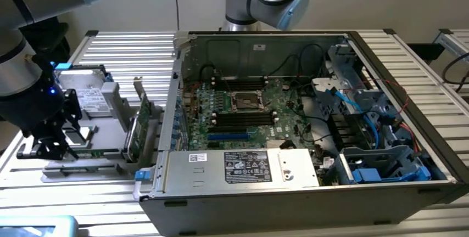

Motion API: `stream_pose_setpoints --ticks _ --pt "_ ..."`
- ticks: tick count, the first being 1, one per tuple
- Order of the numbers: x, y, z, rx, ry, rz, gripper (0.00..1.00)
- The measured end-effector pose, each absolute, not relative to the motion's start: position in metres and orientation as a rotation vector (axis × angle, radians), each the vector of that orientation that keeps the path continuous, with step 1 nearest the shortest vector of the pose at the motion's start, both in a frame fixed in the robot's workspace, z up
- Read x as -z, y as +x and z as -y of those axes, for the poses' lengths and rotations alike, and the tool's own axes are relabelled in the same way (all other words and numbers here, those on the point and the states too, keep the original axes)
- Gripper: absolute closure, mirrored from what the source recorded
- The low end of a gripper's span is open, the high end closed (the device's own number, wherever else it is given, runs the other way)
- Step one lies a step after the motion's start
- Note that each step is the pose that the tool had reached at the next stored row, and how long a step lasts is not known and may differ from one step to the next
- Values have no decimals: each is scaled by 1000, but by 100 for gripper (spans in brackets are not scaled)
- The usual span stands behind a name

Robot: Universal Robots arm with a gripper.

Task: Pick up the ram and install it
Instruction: 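Pick up the ram and move it above insertion slot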

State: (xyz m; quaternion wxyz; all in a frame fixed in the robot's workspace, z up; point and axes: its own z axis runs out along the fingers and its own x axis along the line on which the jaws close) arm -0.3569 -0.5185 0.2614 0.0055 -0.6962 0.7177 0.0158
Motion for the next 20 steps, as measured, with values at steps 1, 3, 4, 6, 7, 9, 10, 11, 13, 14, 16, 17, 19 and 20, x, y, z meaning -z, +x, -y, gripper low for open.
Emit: stream_pose_setpoints --ticks 1,3,4,6,7,9,10,11,13,14,16,17,19,20 --pt "-260 -356 519 -53 -2181 -2249 58" --pt "-256 -356 519 -54 -2181 -2249 58" --pt "-255 -356 519 -54 -2181 -2249 58" --pt "-251 -356 519 -54 -2181 -2249 58" --pt "-249 -356 519 -54 -2181 -2249 58" --pt "-246 -356 519 -54 -2181 -2249 58" --pt "-244 -356 519 -54 -2181 -2249 58" --pt "-242 -356 519 -54 -2181 -2249 58" --pt "-238 -356 519 -54 -2181 -2249 58" --pt "-236 -356 519 -54 -2181 -2249 58" --pt "-233 -356 519 -54 -2181 -2249 58" --pt "-231 -356 519 -54 -2181 -2249 58" --pt "-227 -356 519 -54 -2181 -2249 58" --pt "-225 -356 519 -54 -2181 -2249 58"
